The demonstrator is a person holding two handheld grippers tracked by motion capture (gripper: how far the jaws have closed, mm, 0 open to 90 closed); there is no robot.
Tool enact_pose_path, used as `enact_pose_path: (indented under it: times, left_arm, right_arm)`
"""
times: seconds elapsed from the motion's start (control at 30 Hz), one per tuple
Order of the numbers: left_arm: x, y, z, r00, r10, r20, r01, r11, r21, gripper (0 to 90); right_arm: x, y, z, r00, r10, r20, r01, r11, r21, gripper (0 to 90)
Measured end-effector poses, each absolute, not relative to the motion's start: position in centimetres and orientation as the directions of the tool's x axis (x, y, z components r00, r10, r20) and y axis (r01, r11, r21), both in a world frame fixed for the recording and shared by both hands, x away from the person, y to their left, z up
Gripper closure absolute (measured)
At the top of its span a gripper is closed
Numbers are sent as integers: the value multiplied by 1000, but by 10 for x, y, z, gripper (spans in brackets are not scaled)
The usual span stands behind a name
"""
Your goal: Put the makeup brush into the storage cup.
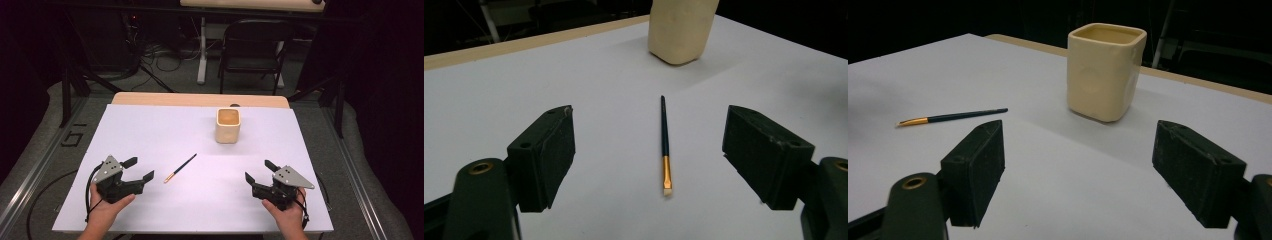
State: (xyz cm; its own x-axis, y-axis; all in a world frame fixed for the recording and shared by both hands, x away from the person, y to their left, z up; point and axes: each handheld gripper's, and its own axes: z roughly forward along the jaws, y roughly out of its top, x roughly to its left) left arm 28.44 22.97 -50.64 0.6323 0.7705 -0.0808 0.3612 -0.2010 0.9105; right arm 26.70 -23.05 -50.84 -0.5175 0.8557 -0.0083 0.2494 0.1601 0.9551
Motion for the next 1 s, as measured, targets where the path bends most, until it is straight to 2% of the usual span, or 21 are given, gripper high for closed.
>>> enact_pose_path:
  times: [0.5, 1.0]
  left_arm:
    - [289, 226, -505, 620, 781, -79, 388, -216, 896, 208]
    - [293, 224, -489, 577, 812, -86, 444, -224, 868, 208]
  right_arm:
    - [271, -232, -511, -500, 866, 11, 293, 158, 943, 191]
    - [272, -231, -515, -506, 862, -32, 311, 217, 925, 178]
